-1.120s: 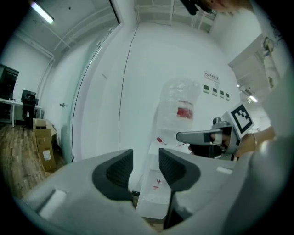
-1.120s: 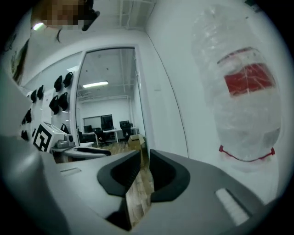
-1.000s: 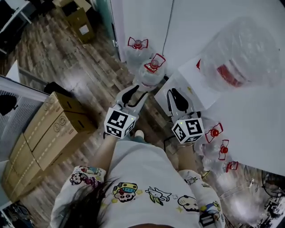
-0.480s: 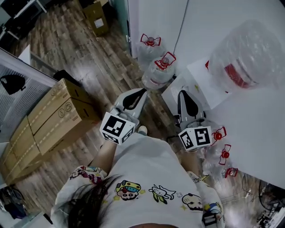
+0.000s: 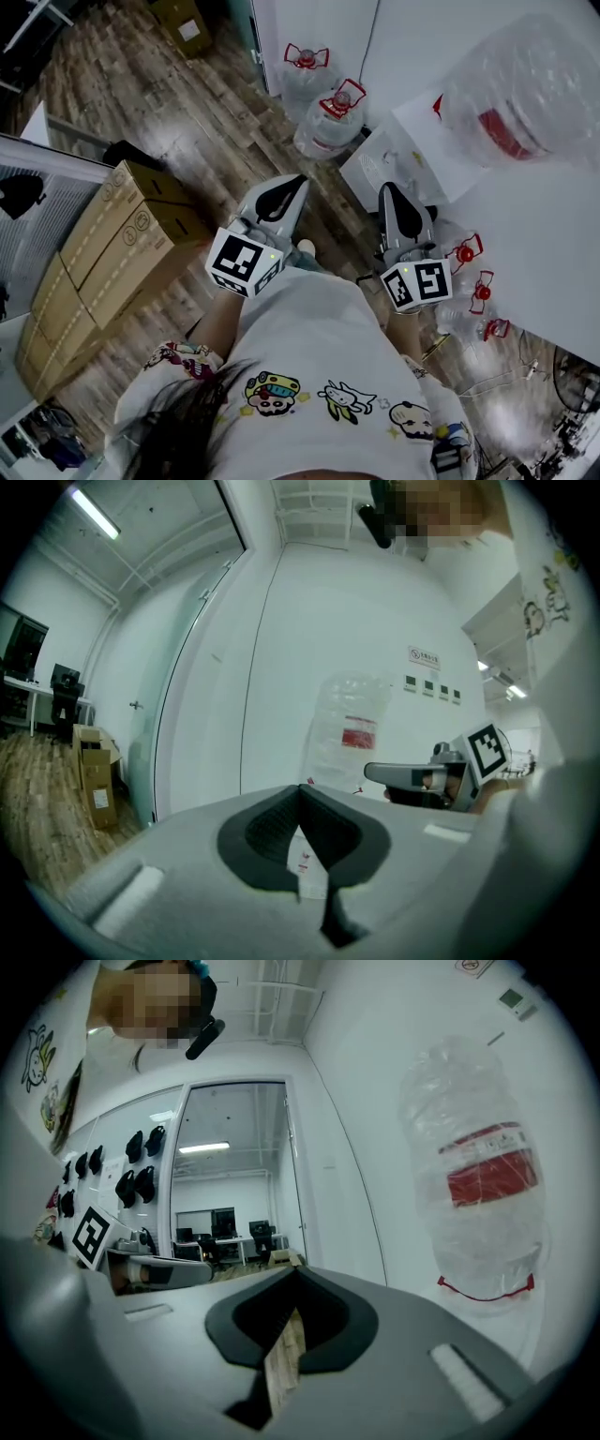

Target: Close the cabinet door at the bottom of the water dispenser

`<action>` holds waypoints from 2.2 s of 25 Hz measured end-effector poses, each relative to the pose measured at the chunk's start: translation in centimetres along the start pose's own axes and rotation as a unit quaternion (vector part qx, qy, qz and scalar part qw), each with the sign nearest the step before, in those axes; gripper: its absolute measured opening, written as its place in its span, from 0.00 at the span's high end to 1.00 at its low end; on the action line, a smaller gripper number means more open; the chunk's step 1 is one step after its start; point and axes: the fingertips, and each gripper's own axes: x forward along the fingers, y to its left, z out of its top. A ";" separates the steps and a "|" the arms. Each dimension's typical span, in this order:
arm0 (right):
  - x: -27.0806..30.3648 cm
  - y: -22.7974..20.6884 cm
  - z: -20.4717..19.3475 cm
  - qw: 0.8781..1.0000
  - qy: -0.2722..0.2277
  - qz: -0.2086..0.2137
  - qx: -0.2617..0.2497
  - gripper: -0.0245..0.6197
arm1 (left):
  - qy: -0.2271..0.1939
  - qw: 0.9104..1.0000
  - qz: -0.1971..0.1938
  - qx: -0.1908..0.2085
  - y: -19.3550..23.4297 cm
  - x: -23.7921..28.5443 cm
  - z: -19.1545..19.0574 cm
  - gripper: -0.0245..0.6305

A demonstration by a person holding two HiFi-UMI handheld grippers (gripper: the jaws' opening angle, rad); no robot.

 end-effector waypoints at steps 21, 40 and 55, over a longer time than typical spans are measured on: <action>1.8 -0.3 -0.4 1.000 0.008 -0.025 -0.005 0.95 | 0.014 1.000 0.019 0.013 4.0 -0.6 -0.7 0.96; 2.1 0.9 -0.8 1.000 0.016 0.001 0.001 0.95 | 0.008 0.999 0.047 0.016 5.5 -2.6 -0.8 0.96; 2.2 1.2 -0.9 1.000 0.019 0.010 -0.011 0.95 | 0.008 0.999 0.039 0.028 6.4 -2.6 -0.6 0.96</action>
